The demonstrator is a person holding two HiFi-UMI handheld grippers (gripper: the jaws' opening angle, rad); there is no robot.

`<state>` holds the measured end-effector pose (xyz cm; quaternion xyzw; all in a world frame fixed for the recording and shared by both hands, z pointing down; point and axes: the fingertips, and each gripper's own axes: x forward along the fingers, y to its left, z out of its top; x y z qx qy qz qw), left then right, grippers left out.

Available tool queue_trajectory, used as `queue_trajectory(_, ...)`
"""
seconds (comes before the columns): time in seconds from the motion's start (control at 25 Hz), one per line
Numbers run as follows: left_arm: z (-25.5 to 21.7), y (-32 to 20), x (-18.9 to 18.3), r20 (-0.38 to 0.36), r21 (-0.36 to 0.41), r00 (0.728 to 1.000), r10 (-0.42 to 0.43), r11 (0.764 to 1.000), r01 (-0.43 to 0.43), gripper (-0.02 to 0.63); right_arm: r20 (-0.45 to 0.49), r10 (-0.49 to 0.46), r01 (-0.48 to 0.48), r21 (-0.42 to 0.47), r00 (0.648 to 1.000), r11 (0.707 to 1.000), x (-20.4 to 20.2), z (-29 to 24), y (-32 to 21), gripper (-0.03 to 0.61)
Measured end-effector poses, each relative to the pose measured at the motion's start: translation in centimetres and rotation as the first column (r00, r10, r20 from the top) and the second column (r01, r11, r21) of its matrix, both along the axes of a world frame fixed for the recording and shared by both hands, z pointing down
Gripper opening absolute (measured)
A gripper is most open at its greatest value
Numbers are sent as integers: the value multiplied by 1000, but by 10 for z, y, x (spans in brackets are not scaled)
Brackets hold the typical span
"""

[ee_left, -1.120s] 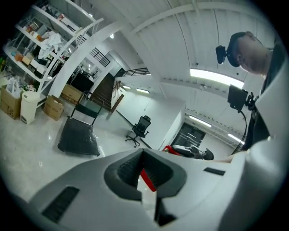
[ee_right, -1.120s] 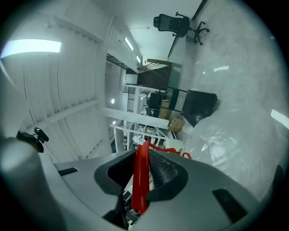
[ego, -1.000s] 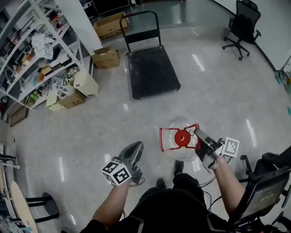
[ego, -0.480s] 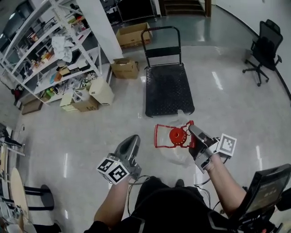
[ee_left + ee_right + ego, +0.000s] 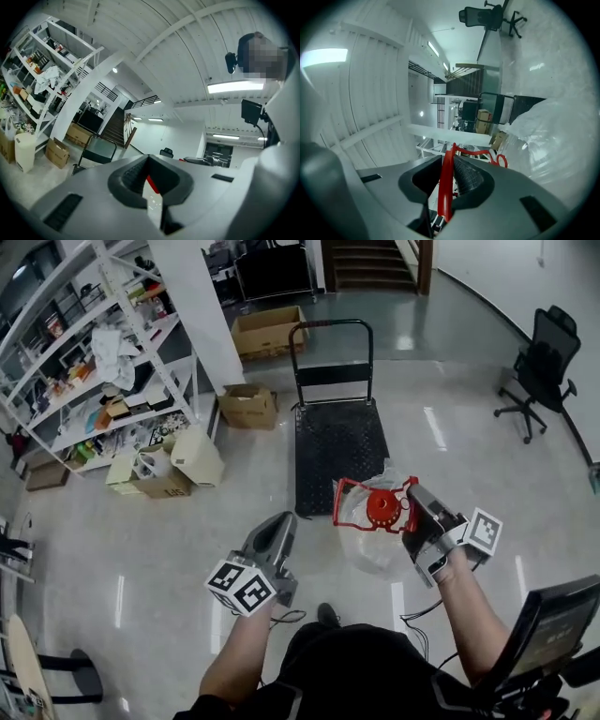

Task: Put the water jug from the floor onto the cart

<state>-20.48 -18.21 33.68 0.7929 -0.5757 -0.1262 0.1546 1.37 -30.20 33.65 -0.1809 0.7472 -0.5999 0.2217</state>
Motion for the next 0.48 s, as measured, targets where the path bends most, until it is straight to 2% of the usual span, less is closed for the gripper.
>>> queue_trajectory(0.24, -16, -77, -56, 46, -2, 998, 40, 999, -40, -2, 13, 51, -51, 2, 999, 999, -51, -29, -80, 74)
queue_trajectory(0.48, -3, -159, -110, 29, -25, 999, 21, 999, -21, -2, 7, 28, -28, -20, 1000, 999, -114, -20, -155, 60)
